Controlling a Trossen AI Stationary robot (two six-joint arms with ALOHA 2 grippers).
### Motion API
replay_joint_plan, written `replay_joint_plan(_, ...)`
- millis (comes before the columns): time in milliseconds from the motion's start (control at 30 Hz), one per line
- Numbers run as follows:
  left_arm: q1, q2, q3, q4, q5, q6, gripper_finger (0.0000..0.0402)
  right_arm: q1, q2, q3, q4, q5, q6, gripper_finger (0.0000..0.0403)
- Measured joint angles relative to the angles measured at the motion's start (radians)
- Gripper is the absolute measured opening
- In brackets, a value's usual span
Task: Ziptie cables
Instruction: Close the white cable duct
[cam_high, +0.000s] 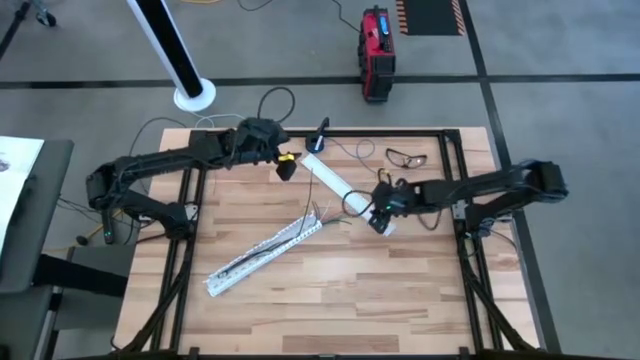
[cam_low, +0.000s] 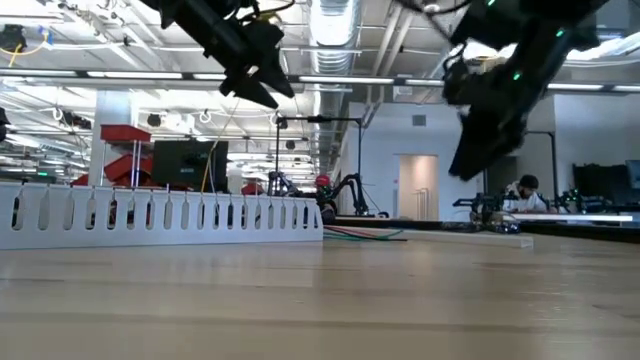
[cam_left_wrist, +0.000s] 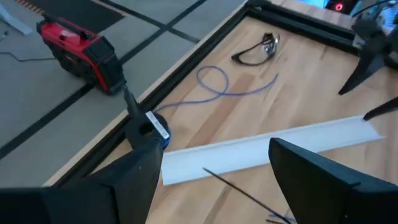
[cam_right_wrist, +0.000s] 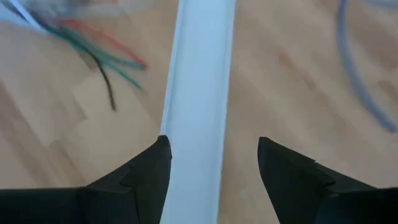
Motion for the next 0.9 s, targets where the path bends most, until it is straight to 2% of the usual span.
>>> replay_joint_plan(200,0.015,-0.001,0.0,0.003,-0.005,0.005,0.029,0.052,0.13,0.003,0.079,-0.032,0.063,0.0229)
replay_joint_plan(333,0.02,-0.001,0.0,0.001,-0.006,0.033,0.029,0.078,0.188,0.024,0.082,-0.016,0.143,0.0223)
replay_joint_plan(467,0.02,-0.001,0.0,-0.011,-0.006,0.075,0.029,0.087,0.29,0.033,0.091,0.054,0.232,0.0216)
replay_joint_plan(567,0.02,-0.001,0.0,-0.043,-0.005,0.092,0.029,0.08,0.365,0.043,0.099,0.055,0.302,0.0202)
replay_joint_plan(633,0.019,-0.001,0.0,-0.073,-0.002,0.098,0.029,0.08,0.388,0.052,0.105,0.055,0.357,0.0162)
replay_joint_plan(733,0.02,-0.001,0.0,-0.108,-0.002,0.125,0.029,0.099,0.374,0.067,0.098,0.01,0.425,0.0045)
replay_joint_plan(767,0.02,-0.001,0.0,-0.115,-0.003,0.138,0.029,0.104,0.36,0.076,0.077,-0.005,0.438,0.0024)
replay_joint_plan(900,0.02,-0.001,0.0,-0.115,-0.012,0.194,0.029,0.091,0.288,0.105,0.038,-0.065,0.505,0.0004)
